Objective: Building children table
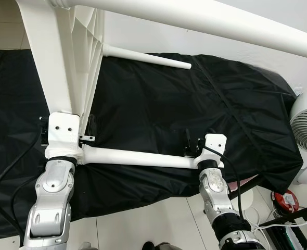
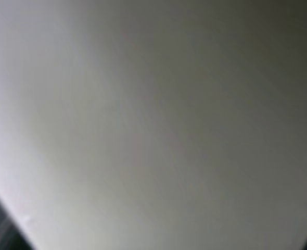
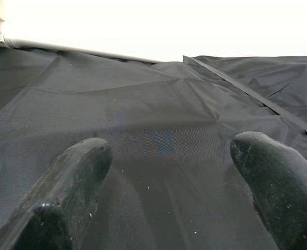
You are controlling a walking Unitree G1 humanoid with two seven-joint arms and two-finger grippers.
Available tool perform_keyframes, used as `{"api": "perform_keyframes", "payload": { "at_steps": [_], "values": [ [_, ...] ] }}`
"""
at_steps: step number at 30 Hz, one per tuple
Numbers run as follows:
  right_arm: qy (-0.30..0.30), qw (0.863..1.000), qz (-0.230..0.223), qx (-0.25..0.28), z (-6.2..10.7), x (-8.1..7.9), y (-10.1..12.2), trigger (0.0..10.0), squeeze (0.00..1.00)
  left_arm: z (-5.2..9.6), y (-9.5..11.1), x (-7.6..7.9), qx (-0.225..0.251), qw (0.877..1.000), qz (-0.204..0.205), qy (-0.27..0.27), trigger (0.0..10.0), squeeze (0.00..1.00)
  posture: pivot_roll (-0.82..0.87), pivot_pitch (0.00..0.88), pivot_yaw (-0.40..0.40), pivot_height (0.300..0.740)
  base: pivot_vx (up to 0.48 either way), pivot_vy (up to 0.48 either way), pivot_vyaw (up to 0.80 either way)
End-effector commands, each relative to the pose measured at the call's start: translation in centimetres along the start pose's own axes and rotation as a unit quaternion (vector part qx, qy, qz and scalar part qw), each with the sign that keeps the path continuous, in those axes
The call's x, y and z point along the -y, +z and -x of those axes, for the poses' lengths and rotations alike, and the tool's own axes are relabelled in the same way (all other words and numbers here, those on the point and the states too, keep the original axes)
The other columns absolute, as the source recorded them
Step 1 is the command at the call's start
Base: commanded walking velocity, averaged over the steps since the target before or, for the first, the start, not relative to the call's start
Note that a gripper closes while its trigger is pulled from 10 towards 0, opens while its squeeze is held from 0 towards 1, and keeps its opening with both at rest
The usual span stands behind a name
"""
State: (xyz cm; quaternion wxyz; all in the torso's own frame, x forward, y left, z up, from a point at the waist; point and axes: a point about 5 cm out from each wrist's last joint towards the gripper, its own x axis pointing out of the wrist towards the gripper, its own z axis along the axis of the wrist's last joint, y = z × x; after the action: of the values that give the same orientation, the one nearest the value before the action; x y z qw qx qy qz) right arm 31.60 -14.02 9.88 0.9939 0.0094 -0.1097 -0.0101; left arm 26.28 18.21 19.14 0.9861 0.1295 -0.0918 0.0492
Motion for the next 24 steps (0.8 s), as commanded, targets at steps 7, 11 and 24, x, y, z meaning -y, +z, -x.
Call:
{"api": "perform_keyframes", "payload": {
  "at_steps": [7, 11, 24],
  "values": [
    [-0.017, 0.999, 0.002, -0.043, 0.9, 0.5, -1.6, 10.0, 0.00, 0.1, -0.8, -2.9, -0.040, 0.984, 0.004, 0.174, 0.0, 0.00, 0.28, 0.113, -0.123, 0.740, 0.000, 0.000, 0.00],
    [-0.016, 0.999, 0.002, -0.044, 0.9, 0.5, -1.6, 10.0, 0.00, 0.3, -0.5, -3.5, -0.039, 0.979, 0.008, 0.198, 0.0, 0.00, 0.29, 0.121, -0.126, 0.740, 0.000, 0.000, 0.00],
    [-0.006, 0.999, 0.002, -0.048, 0.7, 0.1, -1.7, 10.0, 0.00, 3.4, -0.1, -7.5, -0.040, 0.957, -0.026, 0.285, 0.0, 0.00, 0.32, 0.143, -0.159, 0.740, 0.000, 0.000, 0.00]
  ]
}}
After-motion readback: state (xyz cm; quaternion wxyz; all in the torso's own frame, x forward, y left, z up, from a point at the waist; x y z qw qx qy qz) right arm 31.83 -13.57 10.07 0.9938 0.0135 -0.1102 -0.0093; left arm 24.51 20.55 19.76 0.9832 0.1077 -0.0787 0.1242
